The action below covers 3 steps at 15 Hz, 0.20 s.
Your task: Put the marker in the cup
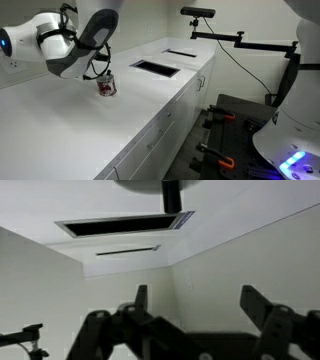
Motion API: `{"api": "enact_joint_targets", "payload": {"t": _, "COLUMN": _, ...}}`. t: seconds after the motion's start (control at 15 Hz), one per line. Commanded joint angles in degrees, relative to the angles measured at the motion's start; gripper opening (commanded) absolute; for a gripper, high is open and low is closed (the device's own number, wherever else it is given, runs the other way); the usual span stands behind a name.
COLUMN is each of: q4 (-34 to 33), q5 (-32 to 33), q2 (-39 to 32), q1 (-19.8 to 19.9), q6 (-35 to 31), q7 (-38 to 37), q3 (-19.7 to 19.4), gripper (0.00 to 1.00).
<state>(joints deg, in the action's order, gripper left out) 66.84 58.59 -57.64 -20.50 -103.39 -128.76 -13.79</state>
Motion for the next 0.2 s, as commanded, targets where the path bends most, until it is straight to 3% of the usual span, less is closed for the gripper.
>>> {"api": "enact_joint_targets", "payload": {"t": 0.0, "q4": 2.3, "q5": -1.7, "q2": 4.2, "q1": 1.8, "q6": -0.5, "q7": 0.3, "q3": 3.7, "gripper": 1.0}}
{"api": "enact_joint_targets", "payload": {"t": 0.13, "q4": 3.1, "q5": -2.6, "q2": 5.6, "q1": 2.3, "q6": -1.1, "q7": 1.0, "q3": 4.9, "gripper": 1.0}}
